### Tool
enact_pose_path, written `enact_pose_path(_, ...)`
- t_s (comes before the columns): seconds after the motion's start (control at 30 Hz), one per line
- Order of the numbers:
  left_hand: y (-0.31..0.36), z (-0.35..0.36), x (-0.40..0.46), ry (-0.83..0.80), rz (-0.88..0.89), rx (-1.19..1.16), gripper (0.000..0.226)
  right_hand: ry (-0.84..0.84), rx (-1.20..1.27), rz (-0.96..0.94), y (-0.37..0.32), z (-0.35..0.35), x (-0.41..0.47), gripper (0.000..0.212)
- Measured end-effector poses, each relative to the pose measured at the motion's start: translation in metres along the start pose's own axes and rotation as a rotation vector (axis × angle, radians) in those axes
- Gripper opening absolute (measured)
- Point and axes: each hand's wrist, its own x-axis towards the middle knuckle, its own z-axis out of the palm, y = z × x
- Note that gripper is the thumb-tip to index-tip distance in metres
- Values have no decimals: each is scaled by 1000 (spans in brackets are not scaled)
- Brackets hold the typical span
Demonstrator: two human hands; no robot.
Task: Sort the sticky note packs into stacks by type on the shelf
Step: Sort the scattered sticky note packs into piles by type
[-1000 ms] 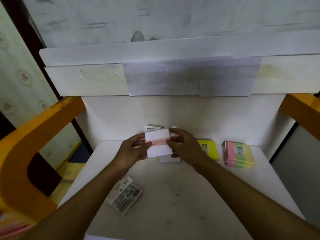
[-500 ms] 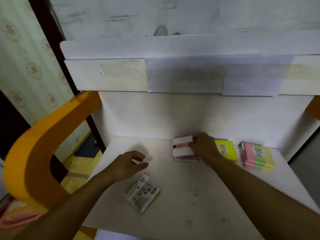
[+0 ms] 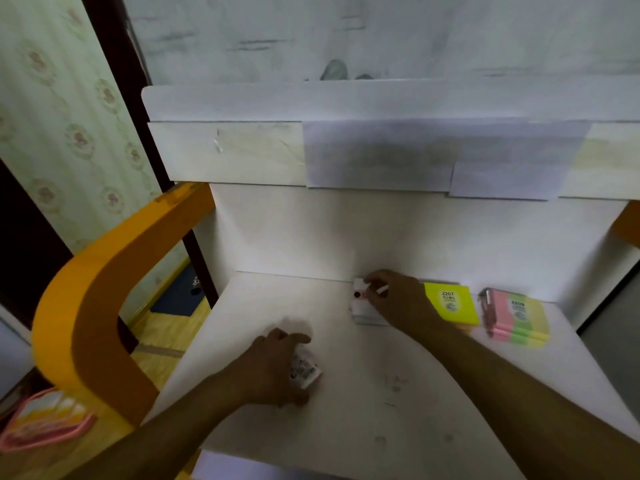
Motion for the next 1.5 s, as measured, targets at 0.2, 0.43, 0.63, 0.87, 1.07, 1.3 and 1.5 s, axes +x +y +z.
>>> enact_pose_path(0.2,7,-31,-4,206,133,-1083,65,-286,540,167,-17,1,-29,10)
enact_pose_path(0.43,48,-27,-4,344,251,-1141,75,-474,1060,380,-34,-16,-60,43)
enact_pose_path(0.63,75,-17,0,315,307,-1030,82,-150,1149,370,-24,-36,-61,43)
enact_pose_path(0.87,109,-2,15,248,124,-1105,27,-38,951,292,5,-69,-74,24)
enact_pose_path(1.07,149,15,29,189,141,-1063,22,-118,910,263,36,-101,-86,27)
enact_pose_path(1.3,196,21,35,172,249,-923,19,-16,751,160,65,-121,-91,13)
enact_pose_path(1.5,210,26,43,143,247,-1054,44,110,898,277,87,-138,-81,17)
